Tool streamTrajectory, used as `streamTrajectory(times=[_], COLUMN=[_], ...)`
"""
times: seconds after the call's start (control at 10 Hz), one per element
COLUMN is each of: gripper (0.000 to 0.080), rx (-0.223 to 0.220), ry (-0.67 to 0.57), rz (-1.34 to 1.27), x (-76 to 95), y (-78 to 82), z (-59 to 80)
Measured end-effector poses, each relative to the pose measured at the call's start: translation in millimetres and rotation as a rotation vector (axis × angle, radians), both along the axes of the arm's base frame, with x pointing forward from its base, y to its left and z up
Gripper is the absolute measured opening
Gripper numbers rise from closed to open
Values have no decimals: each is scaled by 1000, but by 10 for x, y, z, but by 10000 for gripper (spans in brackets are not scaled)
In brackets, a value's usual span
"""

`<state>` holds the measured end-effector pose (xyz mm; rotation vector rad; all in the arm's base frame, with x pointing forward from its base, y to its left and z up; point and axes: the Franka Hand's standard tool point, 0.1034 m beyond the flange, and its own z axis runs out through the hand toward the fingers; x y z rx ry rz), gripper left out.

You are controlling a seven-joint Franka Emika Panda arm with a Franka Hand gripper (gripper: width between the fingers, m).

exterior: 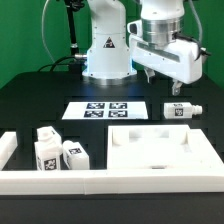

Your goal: Assemble one leg

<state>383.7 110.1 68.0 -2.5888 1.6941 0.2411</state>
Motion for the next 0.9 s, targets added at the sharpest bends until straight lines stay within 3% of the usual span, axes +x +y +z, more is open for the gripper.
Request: streamTrajectory(times=[0.2, 0.4, 0.6, 0.7, 0.8, 0.9], gripper=[648, 648, 648, 648, 648, 648], rx=[17, -8, -3, 6, 37, 96], ry=[-81, -134, -125, -135, -161, -188], rz=[-313, -523, -489, -467, -439, -436], x=[57, -131, -139, -117, -47, 45], y=[-58, -11, -53, -97, -153, -142], z=[-96, -256, -299, -256, -109, 142])
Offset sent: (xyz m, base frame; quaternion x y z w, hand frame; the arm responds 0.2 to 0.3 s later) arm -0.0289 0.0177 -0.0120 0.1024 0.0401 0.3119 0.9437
